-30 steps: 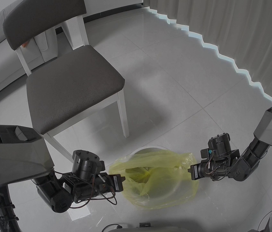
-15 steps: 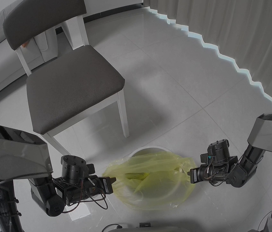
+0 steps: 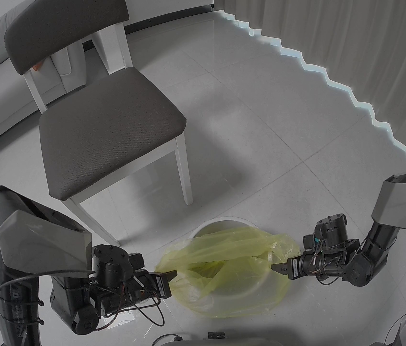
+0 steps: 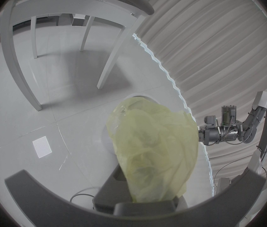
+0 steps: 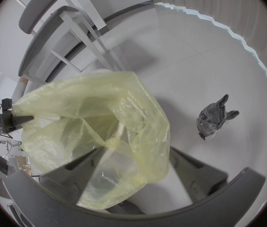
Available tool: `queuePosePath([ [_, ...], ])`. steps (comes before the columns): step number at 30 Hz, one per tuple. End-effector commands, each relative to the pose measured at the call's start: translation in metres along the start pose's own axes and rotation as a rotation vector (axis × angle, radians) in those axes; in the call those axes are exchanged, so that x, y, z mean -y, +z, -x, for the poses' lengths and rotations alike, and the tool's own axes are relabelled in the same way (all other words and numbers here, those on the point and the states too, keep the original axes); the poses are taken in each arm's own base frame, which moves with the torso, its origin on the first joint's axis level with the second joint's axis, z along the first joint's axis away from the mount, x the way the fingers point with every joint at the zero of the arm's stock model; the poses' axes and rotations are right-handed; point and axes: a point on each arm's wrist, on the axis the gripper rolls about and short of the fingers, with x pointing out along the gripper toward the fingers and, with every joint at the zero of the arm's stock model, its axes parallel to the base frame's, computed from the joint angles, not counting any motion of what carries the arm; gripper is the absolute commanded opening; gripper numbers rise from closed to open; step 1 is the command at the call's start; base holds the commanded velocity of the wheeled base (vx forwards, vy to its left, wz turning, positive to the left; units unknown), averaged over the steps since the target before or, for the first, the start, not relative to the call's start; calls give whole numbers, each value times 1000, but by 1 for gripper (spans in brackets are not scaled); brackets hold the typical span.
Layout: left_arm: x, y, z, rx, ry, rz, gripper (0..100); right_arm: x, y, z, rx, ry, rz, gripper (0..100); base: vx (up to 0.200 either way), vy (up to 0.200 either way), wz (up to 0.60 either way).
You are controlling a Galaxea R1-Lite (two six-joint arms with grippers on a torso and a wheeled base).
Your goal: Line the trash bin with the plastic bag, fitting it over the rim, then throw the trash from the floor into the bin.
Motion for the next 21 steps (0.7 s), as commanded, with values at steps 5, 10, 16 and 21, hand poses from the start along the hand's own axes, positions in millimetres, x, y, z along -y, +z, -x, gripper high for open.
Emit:
queuePosePath([
  [5,1,-12,8,-28,-4,-5,100,-26,45,53,167,63,79,100,0,0,0],
  [10,6,-16,11,-42,-16,-16,100,-48,56,50,167,106,121,100,0,0,0],
  [16,11,-19,22,-55,-20,-23,100,-67,79,41,203,140,207,100,0,0,0],
  [21,16,-18,30,-53,-28,-30,100,-73,93,31,191,140,250,100,0,0,0],
])
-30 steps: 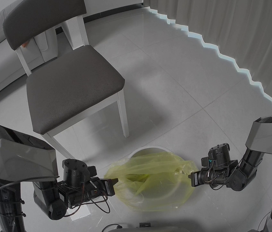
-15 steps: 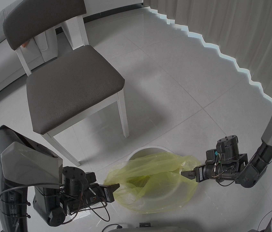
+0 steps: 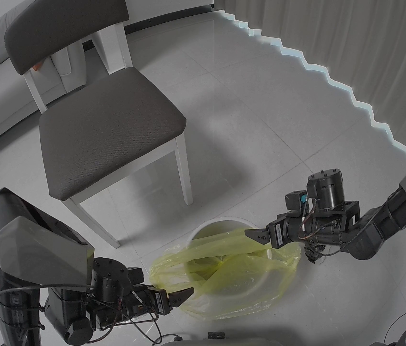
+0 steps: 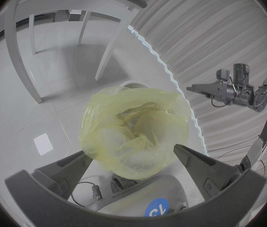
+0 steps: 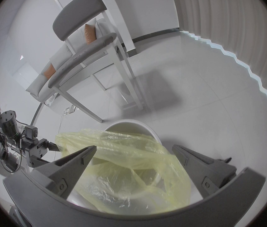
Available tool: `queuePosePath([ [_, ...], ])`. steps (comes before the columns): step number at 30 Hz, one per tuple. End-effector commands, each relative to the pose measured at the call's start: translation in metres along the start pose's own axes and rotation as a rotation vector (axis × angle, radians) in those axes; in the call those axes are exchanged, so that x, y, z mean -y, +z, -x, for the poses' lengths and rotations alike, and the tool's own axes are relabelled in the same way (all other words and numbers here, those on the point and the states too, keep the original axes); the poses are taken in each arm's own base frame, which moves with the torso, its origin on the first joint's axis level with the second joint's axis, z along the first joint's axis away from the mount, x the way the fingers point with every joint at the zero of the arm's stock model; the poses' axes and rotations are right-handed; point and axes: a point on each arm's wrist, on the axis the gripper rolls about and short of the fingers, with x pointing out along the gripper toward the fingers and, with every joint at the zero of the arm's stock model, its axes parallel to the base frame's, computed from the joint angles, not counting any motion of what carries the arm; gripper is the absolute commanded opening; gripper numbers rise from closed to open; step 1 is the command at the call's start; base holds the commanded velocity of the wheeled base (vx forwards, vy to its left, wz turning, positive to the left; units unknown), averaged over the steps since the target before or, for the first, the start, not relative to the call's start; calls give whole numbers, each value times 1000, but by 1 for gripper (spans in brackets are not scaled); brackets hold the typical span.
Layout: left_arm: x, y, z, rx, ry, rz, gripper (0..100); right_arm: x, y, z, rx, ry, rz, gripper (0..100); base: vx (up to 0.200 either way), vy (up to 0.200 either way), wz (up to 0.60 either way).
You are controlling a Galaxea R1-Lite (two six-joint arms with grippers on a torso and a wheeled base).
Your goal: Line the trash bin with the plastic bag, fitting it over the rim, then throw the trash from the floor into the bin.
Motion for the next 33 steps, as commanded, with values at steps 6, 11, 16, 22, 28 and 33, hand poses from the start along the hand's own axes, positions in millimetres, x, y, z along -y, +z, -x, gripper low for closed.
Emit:
queuePosePath([
  [6,8,1,25,19,0,-9,100,-2,16,-31,-18,19,74,100,0,0,0],
  [11,10,1,28,24,-6,-12,100,2,2,-55,-78,47,116,100,0,0,0],
  [16,10,2,27,30,1,-12,100,3,-8,-59,-111,103,161,100,0,0,0],
  [22,9,1,27,28,2,-11,100,3,-15,-58,-135,136,195,100,0,0,0],
  [28,9,2,25,29,2,-12,100,4,-21,-61,-150,138,218,0,0,0,0],
  [33,10,2,26,32,0,-13,100,3,-20,-60,-147,138,214,0,0,0,0],
])
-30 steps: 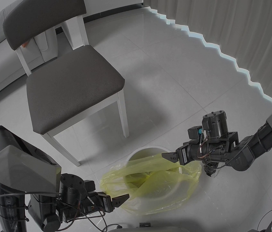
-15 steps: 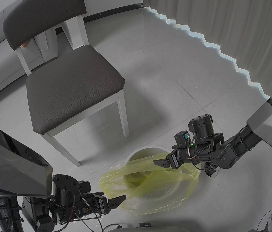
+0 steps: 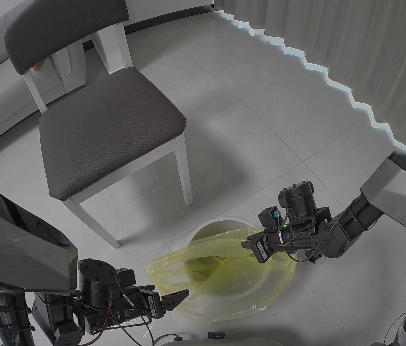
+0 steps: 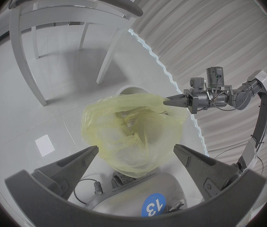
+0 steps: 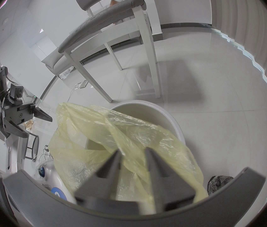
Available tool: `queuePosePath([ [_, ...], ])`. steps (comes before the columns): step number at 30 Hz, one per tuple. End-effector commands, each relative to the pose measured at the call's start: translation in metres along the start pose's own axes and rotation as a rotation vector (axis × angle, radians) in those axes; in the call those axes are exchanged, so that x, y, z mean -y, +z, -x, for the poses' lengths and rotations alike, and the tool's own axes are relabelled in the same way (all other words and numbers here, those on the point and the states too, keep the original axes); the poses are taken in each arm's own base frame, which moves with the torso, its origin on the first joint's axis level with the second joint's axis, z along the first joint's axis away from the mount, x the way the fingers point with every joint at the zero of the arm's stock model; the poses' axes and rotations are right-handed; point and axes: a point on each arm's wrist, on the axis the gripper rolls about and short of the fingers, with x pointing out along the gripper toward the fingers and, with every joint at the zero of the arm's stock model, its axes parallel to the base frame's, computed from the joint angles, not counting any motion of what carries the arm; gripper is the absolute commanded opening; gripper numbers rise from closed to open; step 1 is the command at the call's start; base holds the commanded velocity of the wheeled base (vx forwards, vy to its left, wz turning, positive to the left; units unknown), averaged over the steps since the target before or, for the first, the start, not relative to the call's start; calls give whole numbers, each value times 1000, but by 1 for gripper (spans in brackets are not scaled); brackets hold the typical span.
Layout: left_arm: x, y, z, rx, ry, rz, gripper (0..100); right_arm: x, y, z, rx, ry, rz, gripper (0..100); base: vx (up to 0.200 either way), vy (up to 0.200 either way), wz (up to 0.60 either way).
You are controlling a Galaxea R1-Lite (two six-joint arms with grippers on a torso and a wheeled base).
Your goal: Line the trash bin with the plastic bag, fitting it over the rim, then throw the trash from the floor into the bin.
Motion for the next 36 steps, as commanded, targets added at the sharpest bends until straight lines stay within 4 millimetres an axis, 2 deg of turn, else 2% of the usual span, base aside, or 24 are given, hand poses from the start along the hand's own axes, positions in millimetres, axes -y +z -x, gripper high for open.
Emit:
queuePosePath([
  [1,1,2,0,19,-8,-3,100,0,-1,0,-3,0,-2,0,0,0,0],
  [5,2,2,0,22,-4,-5,100,0,-1,1,-2,-2,-2,0,0,0,0],
  [7,6,6,0,49,-11,-8,100,6,15,17,56,-23,4,0,0,0,0],
  [10,8,11,0,80,-16,-6,100,14,25,29,89,-46,-1,0,0,0,0],
  [16,9,18,-1,116,-25,-8,100,15,41,52,122,-63,0,0,0,0,0],
  [25,10,25,-3,155,-22,-6,100,19,60,61,183,-79,11,0,0,0,0],
  [28,7,27,-6,161,-14,-1,100,20,64,59,180,-79,12,0,0,0,0],
  [34,-5,30,-22,166,16,14,100,30,56,29,126,-73,-7,0,0,0,0],
  [36,-7,32,-24,173,19,16,100,34,56,25,122,-79,-10,0,0,0,0],
])
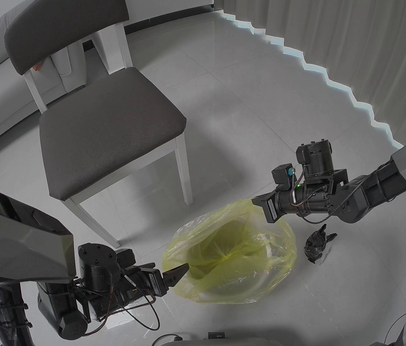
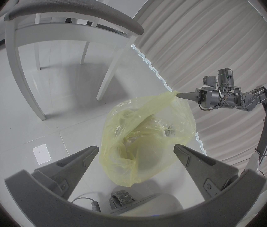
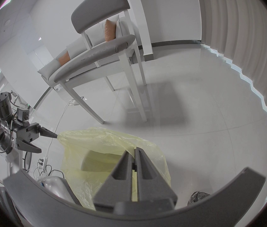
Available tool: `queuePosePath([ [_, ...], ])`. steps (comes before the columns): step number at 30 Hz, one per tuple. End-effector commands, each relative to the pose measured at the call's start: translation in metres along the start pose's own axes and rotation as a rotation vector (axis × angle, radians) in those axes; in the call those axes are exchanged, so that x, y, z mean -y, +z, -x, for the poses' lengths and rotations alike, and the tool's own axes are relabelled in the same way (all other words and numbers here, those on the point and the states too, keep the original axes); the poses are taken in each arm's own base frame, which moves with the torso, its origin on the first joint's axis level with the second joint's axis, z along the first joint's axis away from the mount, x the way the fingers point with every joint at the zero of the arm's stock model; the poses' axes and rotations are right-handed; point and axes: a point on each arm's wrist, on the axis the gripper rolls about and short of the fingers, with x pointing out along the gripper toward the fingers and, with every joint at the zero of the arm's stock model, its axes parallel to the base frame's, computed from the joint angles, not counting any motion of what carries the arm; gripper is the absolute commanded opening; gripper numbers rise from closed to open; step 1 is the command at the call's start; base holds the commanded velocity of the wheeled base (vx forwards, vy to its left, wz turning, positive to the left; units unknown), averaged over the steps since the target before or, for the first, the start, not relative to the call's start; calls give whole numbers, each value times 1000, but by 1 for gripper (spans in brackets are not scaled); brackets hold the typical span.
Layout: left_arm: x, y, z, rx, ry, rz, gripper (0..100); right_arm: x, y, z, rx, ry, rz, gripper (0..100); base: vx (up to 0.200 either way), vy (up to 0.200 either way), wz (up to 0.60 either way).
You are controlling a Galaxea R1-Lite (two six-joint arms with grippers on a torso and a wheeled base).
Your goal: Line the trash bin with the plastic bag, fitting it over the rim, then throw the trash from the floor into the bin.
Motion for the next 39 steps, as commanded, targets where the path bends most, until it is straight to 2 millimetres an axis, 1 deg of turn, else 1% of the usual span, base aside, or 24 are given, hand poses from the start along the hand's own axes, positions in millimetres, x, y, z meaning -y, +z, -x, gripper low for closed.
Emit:
queuePosePath([
  [1,-11,4,-14,29,19,11,100,12,-7,-24,-25,-10,-13,0,0,0,0],
  [4,-17,5,-24,39,24,17,100,20,-8,-33,-44,-18,-25,0,0,0,0],
  [5,-17,6,-25,41,25,17,100,21,-8,-34,-46,-19,-26,0,0,0,0],
  [7,-21,4,-34,40,32,20,100,28,-10,-43,-67,-22,-37,0,0,0,0],
  [9,-24,3,-37,39,37,21,100,33,-14,-48,-73,-29,-45,0,0,0,0],
  [13,-31,6,-38,51,51,30,100,35,-18,-56,-80,-29,-50,0,0,0,0],
  [15,-38,8,-38,57,70,40,100,36,-26,-66,-95,-24,-53,0,0,0,0],
  [18,-43,4,-41,41,86,47,100,35,-32,-74,-107,-20,-59,0,0,0,0],
  [21,-45,0,-42,28,93,47,100,33,-37,-77,-114,-18,-61,0,0,0,0],
  [27,-45,0,-42,27,93,49,100,18,-49,-78,-127,7,-48,0,0,0,0],
  [32,-46,-1,-41,22,100,51,100,16,-45,-82,-71,4,-32,0,0,0,0],
  [34,-46,-1,-40,23,101,51,100,18,-39,-83,-49,-2,-26,0,0,0,0],
  [36,-46,1,-40,29,100,50,100,24,-29,-82,-17,-17,-27,0,0,0,0],
  [39,-46,2,-41,36,97,49,100,27,-25,-81,-3,-26,-28,0,0,0,0],
])
